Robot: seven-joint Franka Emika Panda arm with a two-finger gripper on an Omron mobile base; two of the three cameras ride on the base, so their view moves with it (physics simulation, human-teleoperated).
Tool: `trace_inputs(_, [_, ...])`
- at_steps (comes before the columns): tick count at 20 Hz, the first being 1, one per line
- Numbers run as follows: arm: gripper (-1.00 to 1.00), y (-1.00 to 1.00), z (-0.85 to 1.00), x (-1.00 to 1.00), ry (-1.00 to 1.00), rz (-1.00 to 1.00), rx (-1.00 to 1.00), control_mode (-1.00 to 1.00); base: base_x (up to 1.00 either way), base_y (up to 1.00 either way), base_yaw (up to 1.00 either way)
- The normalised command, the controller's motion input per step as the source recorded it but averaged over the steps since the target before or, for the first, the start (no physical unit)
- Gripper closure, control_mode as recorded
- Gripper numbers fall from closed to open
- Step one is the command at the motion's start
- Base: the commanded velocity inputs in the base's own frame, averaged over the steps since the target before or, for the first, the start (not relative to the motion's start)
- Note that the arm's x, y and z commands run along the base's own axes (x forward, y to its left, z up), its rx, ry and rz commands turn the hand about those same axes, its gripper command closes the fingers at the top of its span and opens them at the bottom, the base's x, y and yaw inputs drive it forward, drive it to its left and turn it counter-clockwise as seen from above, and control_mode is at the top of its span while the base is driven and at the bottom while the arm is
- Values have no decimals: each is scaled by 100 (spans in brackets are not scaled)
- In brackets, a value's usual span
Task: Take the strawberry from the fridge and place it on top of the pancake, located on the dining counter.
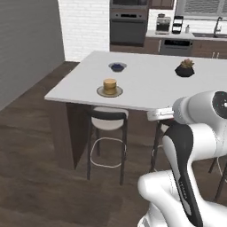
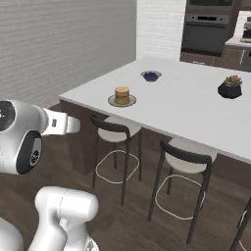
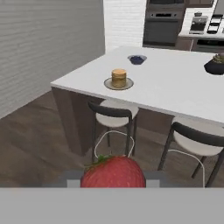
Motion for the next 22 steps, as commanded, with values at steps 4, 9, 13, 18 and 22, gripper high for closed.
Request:
trace_inputs(4, [100, 0, 0, 0, 0, 0, 0, 100, 100, 99, -48])
trace_inputs(9, [100, 0, 0, 0, 0, 0, 0, 100, 100, 79, -37])
trace_inputs(13, [100, 0, 0, 0, 0, 0, 0, 100, 100, 79, -35])
trace_inputs(18, [100, 0, 0, 0, 0, 0, 0, 100, 100, 58, -34])
trace_inputs(22, [100, 0, 0, 0, 0, 0, 0, 100, 100, 0, -32])
